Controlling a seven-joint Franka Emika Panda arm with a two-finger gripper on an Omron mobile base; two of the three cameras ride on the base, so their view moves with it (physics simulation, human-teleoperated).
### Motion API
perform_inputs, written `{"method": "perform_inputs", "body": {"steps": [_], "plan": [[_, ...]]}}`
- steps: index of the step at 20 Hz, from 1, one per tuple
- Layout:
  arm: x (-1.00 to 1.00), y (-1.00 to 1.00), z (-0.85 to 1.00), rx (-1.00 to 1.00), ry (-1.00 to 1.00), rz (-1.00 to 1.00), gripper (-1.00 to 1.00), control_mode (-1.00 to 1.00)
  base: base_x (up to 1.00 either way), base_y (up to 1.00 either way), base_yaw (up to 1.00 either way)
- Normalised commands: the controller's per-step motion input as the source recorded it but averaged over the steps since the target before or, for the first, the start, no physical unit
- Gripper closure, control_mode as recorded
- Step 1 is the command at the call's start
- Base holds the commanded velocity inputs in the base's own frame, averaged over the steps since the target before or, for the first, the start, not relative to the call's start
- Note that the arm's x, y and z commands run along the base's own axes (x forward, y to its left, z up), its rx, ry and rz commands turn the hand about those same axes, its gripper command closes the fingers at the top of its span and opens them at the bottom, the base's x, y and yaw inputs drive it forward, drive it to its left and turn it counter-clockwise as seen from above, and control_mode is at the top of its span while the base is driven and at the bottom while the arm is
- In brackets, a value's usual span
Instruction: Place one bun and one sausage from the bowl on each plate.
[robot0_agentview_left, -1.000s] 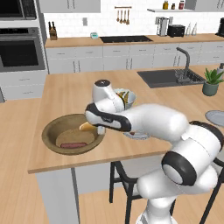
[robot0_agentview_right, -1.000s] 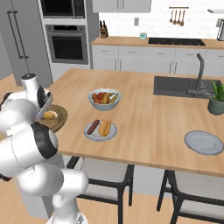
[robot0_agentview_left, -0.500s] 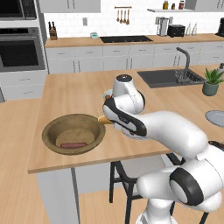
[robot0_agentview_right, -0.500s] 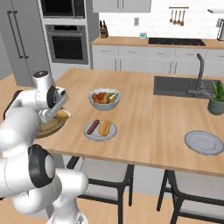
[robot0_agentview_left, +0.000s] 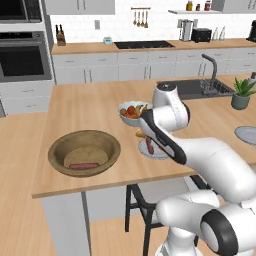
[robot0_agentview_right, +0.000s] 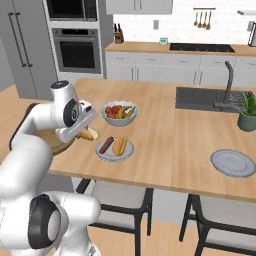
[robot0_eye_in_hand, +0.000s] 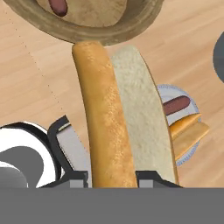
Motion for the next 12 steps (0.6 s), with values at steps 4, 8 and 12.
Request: {"method": "perform_inputs", "body": {"steps": [4, 8, 12], "plan": [[0.0, -0.51, 0.06, 0.0, 0.0, -0.09, 1.0, -1.0, 0.0, 0.0, 0.0], [0.0, -0.46, 0.02, 0.0, 0.0, -0.05, 1.0, -1.0, 0.0, 0.0, 0.0], [0.0, -0.41, 0.0, 0.0, 0.0, -0.02, 1.0, -1.0, 0.0, 0.0, 0.0]]}}
